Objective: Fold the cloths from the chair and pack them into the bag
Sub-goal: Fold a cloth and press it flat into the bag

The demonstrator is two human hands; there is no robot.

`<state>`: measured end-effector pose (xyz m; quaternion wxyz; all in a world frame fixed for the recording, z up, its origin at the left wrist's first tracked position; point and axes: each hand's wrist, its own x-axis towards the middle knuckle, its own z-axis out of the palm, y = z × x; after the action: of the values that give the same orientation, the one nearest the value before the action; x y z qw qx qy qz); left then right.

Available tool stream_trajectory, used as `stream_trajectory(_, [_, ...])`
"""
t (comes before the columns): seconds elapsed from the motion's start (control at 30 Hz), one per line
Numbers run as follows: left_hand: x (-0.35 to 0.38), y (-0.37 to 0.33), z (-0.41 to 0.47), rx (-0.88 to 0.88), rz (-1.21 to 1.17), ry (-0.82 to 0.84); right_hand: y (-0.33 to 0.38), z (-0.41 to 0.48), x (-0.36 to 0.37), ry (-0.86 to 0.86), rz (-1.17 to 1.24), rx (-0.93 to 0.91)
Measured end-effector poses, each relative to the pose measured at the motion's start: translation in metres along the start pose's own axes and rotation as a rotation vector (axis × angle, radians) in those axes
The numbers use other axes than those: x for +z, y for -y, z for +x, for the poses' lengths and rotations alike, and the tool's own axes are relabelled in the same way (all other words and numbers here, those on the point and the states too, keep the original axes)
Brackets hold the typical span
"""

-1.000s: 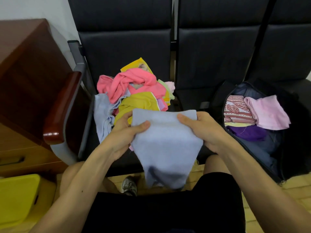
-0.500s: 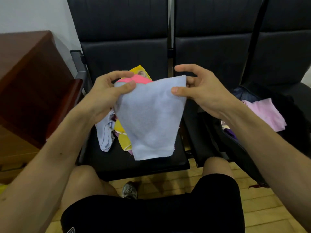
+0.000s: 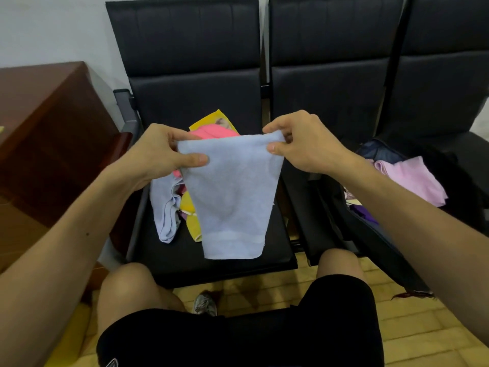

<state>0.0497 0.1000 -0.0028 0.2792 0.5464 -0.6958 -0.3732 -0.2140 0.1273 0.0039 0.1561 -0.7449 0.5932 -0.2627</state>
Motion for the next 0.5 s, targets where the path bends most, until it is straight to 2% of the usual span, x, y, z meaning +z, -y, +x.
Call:
stream_trajectory(0.3, [0.014,-0.003,-0.006,0.073,0.318,-0.163,0.000,-0.011,0.000,-0.100,-0.128,0.037])
stream_trajectory(0.5, [0.021,0.001,-0.011,0.110,0.372,-0.211,-0.007,-0.020,-0.001,-0.082,-0.185,0.032])
